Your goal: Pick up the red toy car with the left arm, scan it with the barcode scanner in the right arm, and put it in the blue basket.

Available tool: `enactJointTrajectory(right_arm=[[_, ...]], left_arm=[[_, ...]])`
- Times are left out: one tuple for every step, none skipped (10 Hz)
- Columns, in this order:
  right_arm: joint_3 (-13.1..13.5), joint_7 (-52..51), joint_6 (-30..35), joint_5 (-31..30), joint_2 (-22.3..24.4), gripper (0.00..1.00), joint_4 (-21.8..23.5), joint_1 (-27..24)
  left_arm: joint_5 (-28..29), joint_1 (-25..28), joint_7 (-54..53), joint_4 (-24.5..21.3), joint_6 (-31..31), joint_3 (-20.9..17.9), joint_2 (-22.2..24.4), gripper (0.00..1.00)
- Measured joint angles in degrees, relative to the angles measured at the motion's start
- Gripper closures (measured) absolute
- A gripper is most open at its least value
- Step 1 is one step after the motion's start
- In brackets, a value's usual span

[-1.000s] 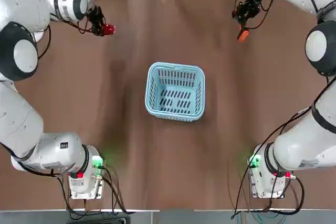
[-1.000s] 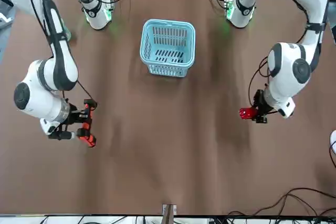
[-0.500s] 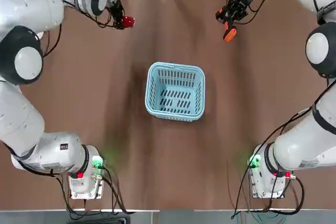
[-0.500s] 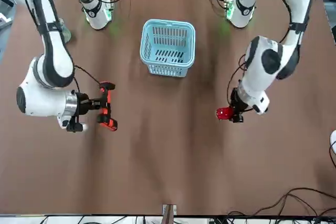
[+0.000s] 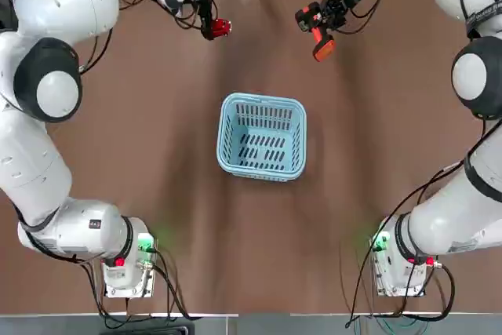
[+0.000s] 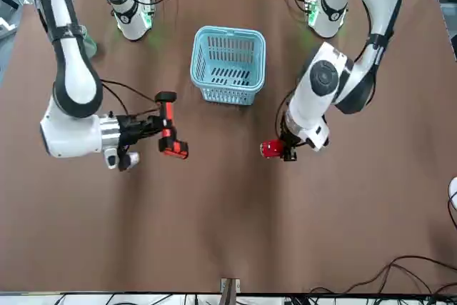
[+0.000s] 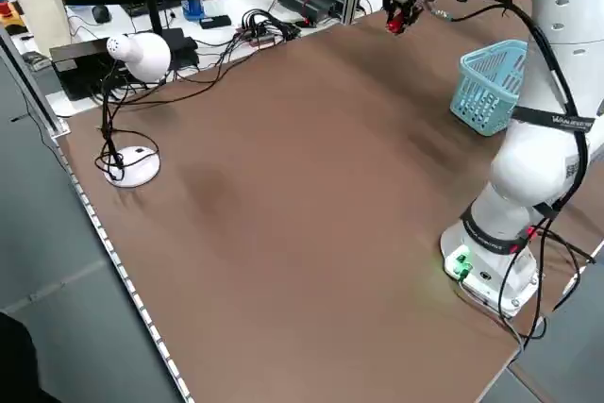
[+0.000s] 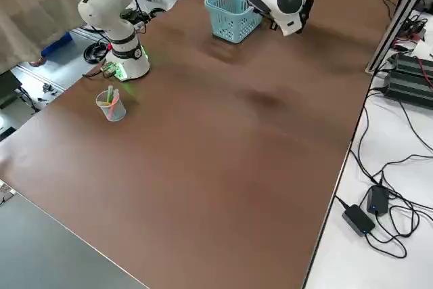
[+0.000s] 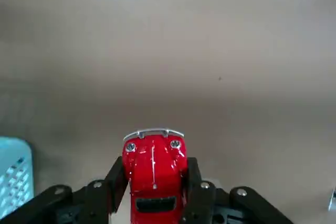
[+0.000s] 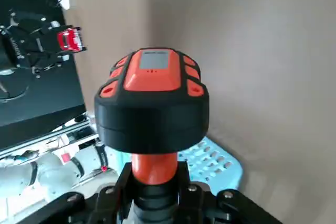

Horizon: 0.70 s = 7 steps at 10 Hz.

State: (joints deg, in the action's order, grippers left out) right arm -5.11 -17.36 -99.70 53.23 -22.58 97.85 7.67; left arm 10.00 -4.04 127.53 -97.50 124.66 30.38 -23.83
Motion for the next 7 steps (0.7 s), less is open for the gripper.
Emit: enactJointTrajectory(right_arm=[[0.0, -0.6, 0.0, 1.6, -0.1, 0.63, 0.0, 1.4], [-0.1, -1.1, 0.0, 3.2, -0.1, 0.63, 0.0, 2.5], [-0.1, -1.5, 0.0, 5.0, -0.1, 0.63, 0.0, 3.6], [-0.1, -2.4, 0.0, 6.2, -0.1, 0.63, 0.0, 4.5], [-0.1, -3.1, 0.0, 6.5, -0.1, 0.63, 0.0, 5.0], [-0.1, -3.9, 0.1, 6.5, -0.2, 0.63, 0.0, 5.1], [0.0, -4.8, 0.3, 6.6, -0.2, 0.63, 0.1, 5.1]], left_arm=[[0.0, -2.0, 1.5, 1.2, -1.6, 0.6, -0.1, 0.51], [0.0, -4.2, 3.3, 2.5, -2.4, 0.8, -0.3, 0.51], [0.0, -5.9, 4.3, 3.5, -2.7, 0.8, -0.6, 0.51], [0.0, -7.1, 5.0, 3.9, -3.0, 0.8, -0.7, 0.51], [0.0, -8.2, 5.2, 4.0, -3.2, 0.8, -1.0, 0.51], [0.2, -9.4, 5.4, 4.1, -3.2, 0.9, -1.5, 0.51], [0.4, -10.2, 5.6, 4.2, -3.2, 0.9, -2.2, 0.51]])
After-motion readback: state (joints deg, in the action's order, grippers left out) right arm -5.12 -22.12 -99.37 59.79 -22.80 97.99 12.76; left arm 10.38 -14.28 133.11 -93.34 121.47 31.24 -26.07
